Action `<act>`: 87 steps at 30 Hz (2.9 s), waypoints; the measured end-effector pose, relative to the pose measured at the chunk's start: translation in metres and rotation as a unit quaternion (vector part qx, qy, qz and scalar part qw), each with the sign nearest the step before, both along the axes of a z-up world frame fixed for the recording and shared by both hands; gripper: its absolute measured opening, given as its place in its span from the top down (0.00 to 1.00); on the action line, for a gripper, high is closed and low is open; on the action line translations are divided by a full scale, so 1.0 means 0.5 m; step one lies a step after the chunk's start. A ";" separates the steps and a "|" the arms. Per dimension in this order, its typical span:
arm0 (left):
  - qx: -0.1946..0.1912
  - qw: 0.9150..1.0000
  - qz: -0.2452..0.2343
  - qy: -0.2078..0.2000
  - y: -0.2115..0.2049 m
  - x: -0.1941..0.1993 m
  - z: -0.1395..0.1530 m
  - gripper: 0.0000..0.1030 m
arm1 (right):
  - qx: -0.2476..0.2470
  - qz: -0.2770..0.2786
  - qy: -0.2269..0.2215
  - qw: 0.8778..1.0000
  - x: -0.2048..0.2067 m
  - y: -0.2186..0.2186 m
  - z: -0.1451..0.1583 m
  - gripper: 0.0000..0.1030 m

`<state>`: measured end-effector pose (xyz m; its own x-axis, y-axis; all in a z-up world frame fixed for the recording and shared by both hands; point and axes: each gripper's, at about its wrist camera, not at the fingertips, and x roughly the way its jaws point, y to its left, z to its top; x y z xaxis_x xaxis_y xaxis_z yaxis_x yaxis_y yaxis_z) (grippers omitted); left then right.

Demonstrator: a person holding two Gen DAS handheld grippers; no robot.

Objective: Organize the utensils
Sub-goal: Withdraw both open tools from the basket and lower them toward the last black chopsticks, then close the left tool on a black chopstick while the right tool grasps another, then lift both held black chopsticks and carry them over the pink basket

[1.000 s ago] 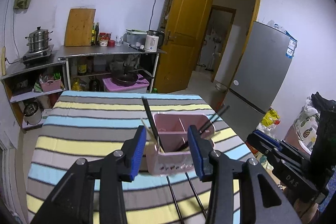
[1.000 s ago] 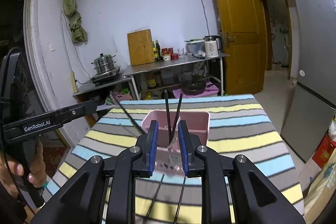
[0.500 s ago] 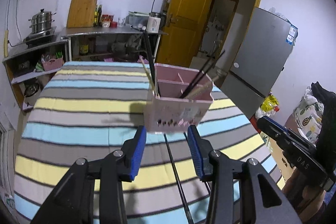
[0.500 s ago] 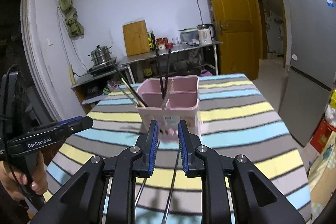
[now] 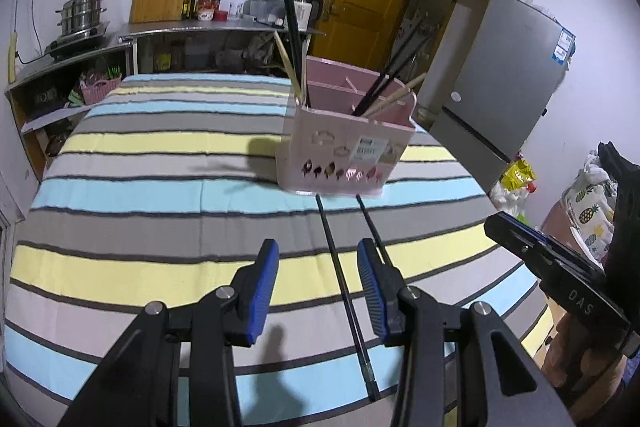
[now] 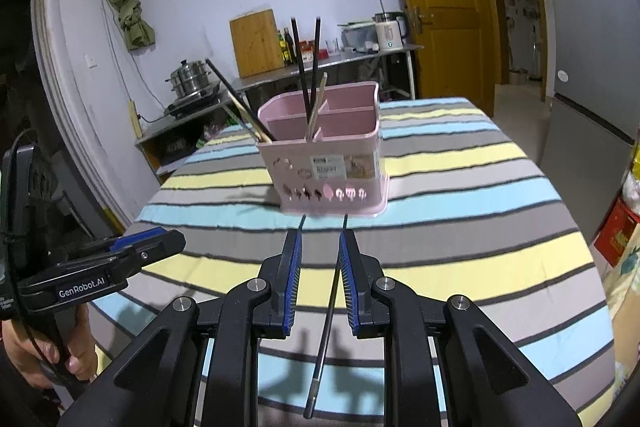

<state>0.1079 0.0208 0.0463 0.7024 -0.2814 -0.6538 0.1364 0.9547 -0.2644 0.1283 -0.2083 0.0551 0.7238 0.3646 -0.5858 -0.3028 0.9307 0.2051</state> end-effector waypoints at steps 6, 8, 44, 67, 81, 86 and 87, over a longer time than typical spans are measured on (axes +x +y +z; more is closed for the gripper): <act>-0.001 1.000 -0.005 0.014 -0.010 0.008 -0.024 0.59 | -0.001 -0.001 0.019 1.000 0.008 0.001 -0.027 0.81; -0.003 1.000 -0.006 0.021 -0.014 0.015 -0.035 0.59 | -0.001 0.000 0.027 1.000 0.013 0.002 -0.039 0.81; 0.056 0.994 -0.036 0.084 -0.075 0.117 -0.162 0.93 | -0.005 0.008 0.098 0.995 0.098 0.023 -0.152 0.81; 0.086 0.988 -0.016 0.126 -0.016 0.176 -0.168 0.87 | -0.066 0.009 0.135 0.989 0.215 0.089 -0.181 0.81; 0.076 0.990 -0.003 0.121 -0.013 0.180 -0.159 0.94 | -0.031 0.005 0.138 0.990 0.207 0.051 -0.156 0.95; 0.069 0.992 -0.012 0.103 -0.015 0.163 -0.120 0.94 | -0.022 0.012 0.115 0.993 0.187 0.044 -0.112 0.95; 0.067 0.993 -0.013 0.097 -0.015 0.160 -0.108 0.94 | -0.020 0.013 0.110 0.994 0.184 0.042 -0.104 0.95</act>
<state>0.1877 0.0131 -0.0077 0.5524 -0.1990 -0.8095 0.1208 0.9799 -0.1584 0.2203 -0.1871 0.0030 0.5671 0.3541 -0.7436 -0.2779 0.9322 0.2320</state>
